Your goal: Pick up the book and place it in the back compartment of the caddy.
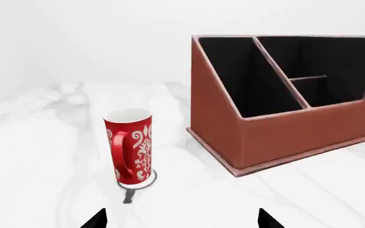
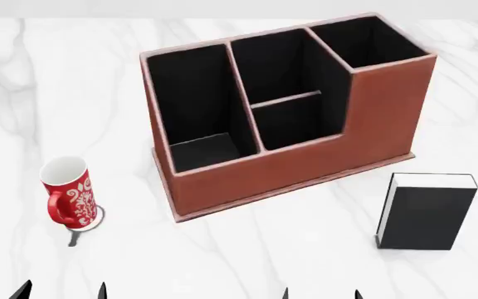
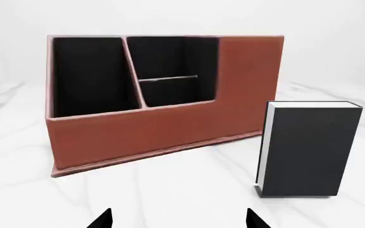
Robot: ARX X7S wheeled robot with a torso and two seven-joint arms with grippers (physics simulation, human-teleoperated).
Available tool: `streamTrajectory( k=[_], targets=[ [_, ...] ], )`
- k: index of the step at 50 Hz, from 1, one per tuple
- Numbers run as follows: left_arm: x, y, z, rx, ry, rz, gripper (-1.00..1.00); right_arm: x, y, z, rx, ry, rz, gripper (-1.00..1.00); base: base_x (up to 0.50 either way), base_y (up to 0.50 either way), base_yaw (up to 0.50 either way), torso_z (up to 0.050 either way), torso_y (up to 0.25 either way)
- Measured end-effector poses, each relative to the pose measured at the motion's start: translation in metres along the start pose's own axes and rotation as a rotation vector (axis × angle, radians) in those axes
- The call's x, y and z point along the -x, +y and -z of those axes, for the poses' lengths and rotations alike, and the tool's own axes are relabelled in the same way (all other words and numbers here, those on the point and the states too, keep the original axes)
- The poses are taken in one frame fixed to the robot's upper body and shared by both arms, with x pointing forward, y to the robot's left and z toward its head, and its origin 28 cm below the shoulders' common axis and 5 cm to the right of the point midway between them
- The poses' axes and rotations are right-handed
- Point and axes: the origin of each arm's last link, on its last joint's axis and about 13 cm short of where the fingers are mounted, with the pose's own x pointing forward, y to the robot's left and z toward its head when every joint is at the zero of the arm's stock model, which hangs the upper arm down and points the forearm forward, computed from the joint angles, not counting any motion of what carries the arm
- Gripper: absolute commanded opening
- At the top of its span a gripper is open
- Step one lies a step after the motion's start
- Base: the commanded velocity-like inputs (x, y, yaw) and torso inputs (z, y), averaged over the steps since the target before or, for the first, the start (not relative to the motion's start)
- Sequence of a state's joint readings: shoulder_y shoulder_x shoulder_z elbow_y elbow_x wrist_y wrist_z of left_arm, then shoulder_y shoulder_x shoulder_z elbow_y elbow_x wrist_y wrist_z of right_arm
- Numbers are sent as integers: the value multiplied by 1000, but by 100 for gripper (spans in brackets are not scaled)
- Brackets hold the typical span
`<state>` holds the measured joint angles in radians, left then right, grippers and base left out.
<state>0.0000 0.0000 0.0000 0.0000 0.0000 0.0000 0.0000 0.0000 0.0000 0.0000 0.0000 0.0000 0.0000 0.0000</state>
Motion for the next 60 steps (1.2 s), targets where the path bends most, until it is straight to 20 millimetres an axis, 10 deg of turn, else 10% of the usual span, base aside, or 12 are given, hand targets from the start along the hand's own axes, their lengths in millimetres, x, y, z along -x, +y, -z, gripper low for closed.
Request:
streamTrajectory(
  k=[60],
  targets=[
    [45, 7, -41, 74, -496, -118, 100, 41, -6, -41, -38, -380, 62, 100, 0, 0, 0, 0, 0]
  ],
)
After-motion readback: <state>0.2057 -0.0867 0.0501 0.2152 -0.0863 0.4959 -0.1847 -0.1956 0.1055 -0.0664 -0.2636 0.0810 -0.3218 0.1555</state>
